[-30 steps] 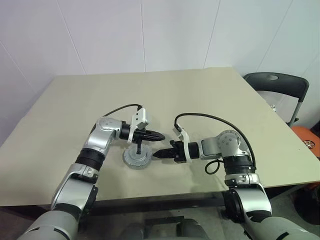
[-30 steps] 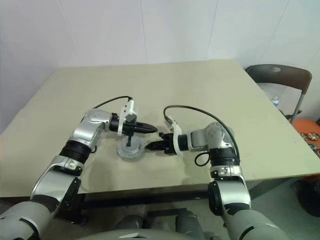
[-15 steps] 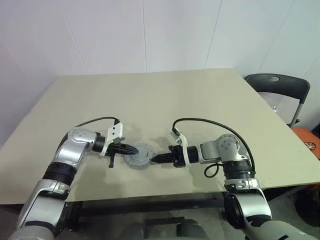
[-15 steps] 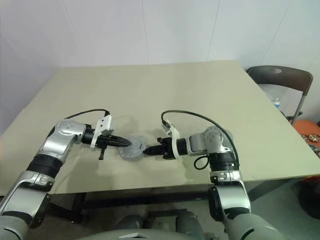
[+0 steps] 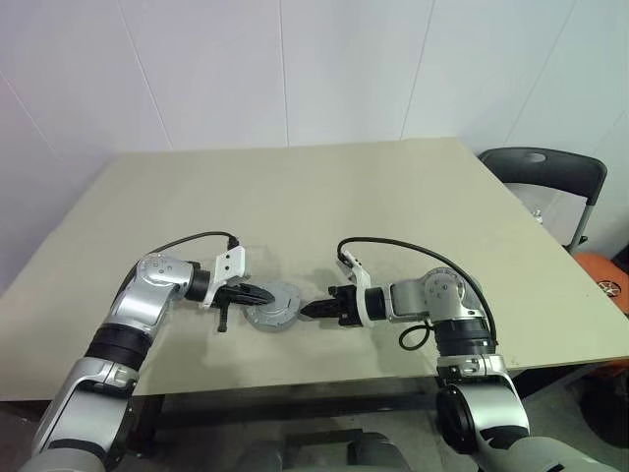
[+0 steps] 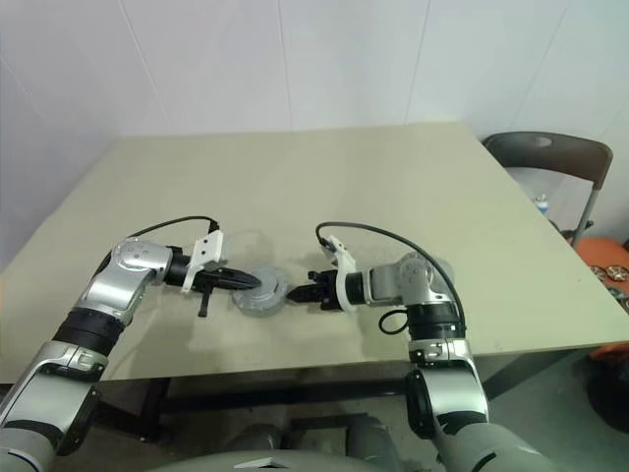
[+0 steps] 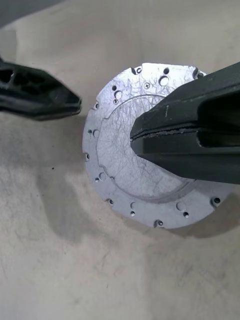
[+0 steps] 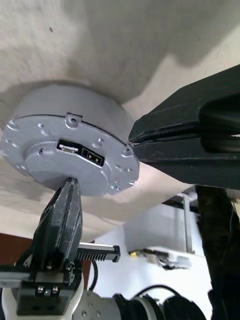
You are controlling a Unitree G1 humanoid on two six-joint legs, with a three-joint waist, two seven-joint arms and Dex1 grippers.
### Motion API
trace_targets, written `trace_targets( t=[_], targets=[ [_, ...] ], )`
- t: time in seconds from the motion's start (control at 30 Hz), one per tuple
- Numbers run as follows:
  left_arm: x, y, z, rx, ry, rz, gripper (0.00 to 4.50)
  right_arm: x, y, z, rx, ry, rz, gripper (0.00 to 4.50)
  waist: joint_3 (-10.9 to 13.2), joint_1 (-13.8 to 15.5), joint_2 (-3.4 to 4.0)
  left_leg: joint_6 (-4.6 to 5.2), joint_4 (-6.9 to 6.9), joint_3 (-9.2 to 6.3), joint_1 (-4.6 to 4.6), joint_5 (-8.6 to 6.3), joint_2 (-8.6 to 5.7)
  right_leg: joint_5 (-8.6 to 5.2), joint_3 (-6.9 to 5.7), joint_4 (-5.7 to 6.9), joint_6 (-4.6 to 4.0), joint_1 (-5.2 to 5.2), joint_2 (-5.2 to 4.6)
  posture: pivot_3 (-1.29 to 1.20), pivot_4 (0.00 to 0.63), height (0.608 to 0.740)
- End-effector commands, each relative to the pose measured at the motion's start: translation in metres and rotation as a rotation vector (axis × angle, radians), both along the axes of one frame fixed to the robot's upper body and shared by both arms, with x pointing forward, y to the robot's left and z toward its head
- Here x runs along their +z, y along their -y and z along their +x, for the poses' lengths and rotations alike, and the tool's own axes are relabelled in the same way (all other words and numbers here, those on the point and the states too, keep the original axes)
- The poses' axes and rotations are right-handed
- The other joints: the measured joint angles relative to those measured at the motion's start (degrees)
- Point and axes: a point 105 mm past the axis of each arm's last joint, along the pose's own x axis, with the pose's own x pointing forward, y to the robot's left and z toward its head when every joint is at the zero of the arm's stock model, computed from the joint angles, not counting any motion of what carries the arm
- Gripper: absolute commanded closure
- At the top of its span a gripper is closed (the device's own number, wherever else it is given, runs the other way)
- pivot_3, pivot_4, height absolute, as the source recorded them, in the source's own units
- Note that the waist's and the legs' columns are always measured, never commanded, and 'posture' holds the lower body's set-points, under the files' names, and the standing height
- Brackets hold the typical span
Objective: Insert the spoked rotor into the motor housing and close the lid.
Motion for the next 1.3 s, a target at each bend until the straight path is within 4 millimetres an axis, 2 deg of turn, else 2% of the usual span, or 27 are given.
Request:
trace_targets(
  t=[0.03, 0.23, 0.5, 1.3],
  targets=[
    [-0.016, -0.008, -0.001, 0.017, -0.035, 0.087, 4.5, 0.01, -0.004, 0.003, -0.004, 0.043, 0.027, 4.45, 0.0, -0.07, 0.0, 0.0, 0.01, 0.0, -0.01, 0.0, 0.01, 0.0, 0.0, -0.03, 0.01, 0.0, 0.02, 0.0, 0.0, 0.74],
    [-0.014, -0.019, 0.005, 0.049, -0.025, 0.113, 4.5, 0.012, -0.005, 0.002, 0.009, 0.043, 0.038, 4.45, -0.01, -0.09, 0.02, 0.0, 0.01, -0.01, -0.04, 0.01, 0.02, 0.01, 0.0, -0.03, 0.01, -0.06, 0.03, 0.0, 0.0, 0.74],
    [-0.015, -0.026, 0.004, 0.058, -0.042, 0.14, 4.5, 0.011, -0.006, 0.001, 0.02, 0.041, 0.04, 4.45, -0.01, -0.13, 0.02, 0.01, -0.07, -0.01, -0.05, 0.0, 0.03, 0.01, 0.02, -0.06, 0.01, -0.09, 0.03, 0.0, 0.0, 0.74],
    [-0.031, -0.039, -0.014, 0.039, -0.163, 0.235, 4.5, 0.01, -0.005, -0.003, 0.056, 0.045, 0.033, 4.45, -0.1, -0.12, 0.16, 0.0, -0.22, 0.0, -0.03, 0.0, 0.06, 0.0, 0.02, -0.19, 0.01, -0.09, 0.04, 0.0, 0.0, 0.74]
  ],
)
